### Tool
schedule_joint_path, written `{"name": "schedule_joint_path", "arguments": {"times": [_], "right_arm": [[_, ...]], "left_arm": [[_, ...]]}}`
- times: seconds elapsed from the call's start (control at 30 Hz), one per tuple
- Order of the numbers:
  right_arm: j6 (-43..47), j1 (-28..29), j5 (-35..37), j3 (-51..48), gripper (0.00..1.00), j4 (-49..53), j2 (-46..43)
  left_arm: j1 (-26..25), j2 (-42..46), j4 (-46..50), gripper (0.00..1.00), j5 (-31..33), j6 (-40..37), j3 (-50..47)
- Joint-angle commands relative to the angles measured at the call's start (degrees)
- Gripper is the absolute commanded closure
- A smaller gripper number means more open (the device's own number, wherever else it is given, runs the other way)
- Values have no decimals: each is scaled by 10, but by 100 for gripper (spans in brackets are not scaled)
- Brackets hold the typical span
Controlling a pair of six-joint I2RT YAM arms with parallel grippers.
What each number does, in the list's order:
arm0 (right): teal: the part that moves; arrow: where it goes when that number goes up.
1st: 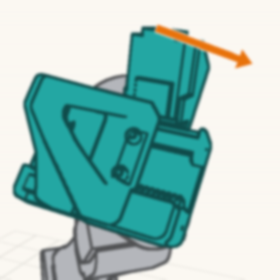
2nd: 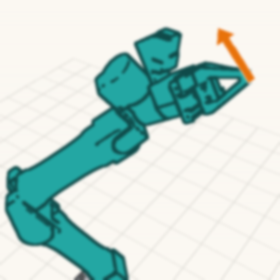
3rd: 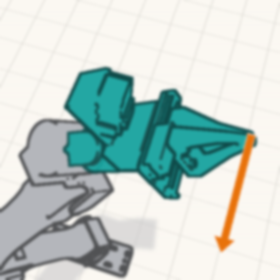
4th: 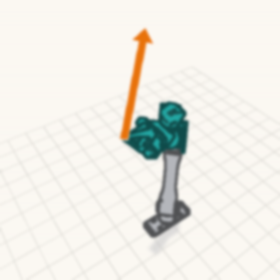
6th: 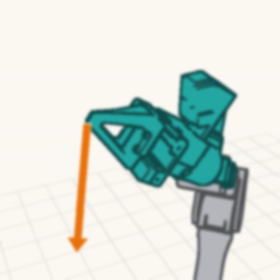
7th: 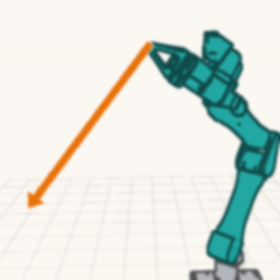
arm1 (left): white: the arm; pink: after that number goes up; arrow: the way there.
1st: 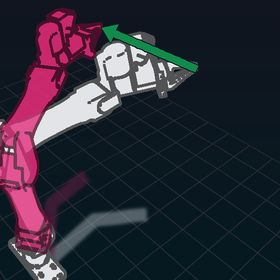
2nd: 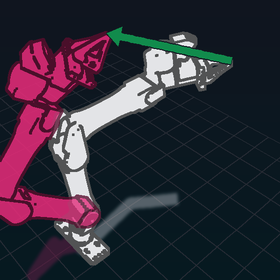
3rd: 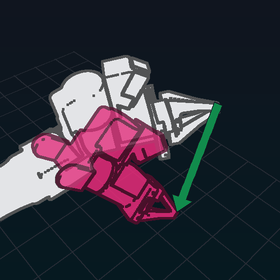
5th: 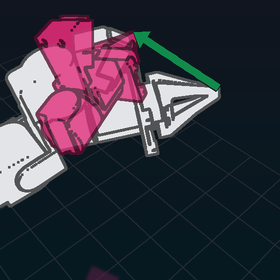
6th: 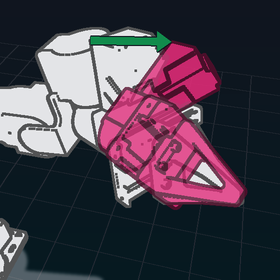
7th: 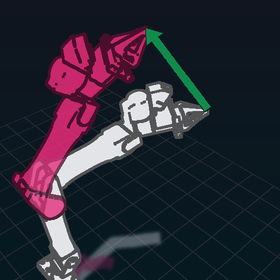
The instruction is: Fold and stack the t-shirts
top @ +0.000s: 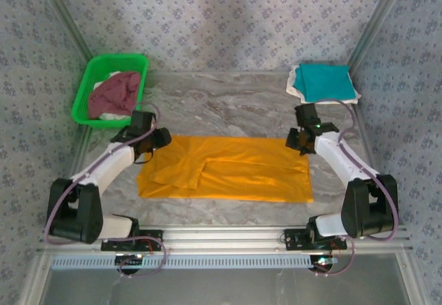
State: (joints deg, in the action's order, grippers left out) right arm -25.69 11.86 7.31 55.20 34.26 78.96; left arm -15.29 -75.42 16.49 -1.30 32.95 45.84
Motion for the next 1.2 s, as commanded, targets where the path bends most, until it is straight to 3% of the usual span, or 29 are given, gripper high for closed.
{"name": "schedule_joint_path", "arguments": {"times": [0.0,0.23,0.53,0.7,0.97,1.07,1.17], "right_arm": [[10,30,33,21,54,-43,14],[13,53,6,91,53,-90,86],[-20,36,7,54,52,-169,64],[-62,0,-4,-24,47,-238,-2],[-52,-9,-71,-34,45,-216,19],[-36,0,-90,-28,45,-206,29],[-12,16,-71,-9,44,-184,36]], "left_arm": [[-48,11,23,56,25,56,-36],[-64,-64,-34,71,38,91,-62],[-30,-230,-137,73,14,67,10],[-25,-364,-132,70,-21,21,167],[-27,-620,29,68,-76,-51,648],[-31,-645,80,66,-66,-56,759],[-29,-605,91,64,-36,-62,754]]}}
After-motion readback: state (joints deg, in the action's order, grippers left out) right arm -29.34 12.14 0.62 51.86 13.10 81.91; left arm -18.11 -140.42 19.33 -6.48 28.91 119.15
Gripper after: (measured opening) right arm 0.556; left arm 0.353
